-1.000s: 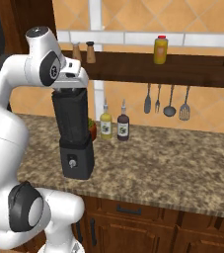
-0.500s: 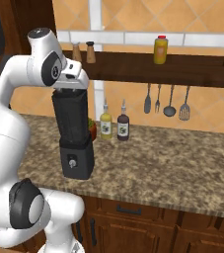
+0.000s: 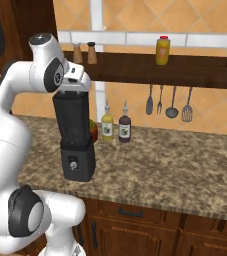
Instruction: Close the lid blender by securely placing the lid on top.
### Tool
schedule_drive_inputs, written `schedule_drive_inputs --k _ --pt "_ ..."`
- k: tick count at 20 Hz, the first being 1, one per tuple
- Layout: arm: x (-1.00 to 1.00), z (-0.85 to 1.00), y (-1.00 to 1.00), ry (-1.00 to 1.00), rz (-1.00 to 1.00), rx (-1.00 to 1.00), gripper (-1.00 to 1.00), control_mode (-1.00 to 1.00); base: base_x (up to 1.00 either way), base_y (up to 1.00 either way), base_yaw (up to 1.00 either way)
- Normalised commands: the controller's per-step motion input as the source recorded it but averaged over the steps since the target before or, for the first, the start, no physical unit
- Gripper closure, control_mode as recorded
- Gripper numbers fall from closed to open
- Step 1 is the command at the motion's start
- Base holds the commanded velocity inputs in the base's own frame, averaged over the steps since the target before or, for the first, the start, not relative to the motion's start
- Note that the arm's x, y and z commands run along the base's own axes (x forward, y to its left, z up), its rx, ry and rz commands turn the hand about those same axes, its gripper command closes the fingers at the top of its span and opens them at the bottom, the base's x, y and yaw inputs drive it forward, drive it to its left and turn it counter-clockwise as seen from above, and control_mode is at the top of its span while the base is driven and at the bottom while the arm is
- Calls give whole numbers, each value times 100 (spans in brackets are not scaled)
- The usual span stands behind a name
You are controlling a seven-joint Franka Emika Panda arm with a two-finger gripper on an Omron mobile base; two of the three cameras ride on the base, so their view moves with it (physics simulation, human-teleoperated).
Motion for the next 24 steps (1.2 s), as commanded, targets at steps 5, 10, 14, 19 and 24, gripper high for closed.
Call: schedule_drive_inputs --k 5,10,14,19,24 --pt "2 -13 9 -6 13 10 100 -100 0 0 0" --pt "0 -2 26 0 23 14 100 -100 0 0 0" --pt "0 -24 49 0 22 3 100 -100 0 0 0" --pt "0 -42 15 0 16 0 100 -100 0 0 0" --pt "3 -40 0 -1 0 -4 100 -100 0 0 0"
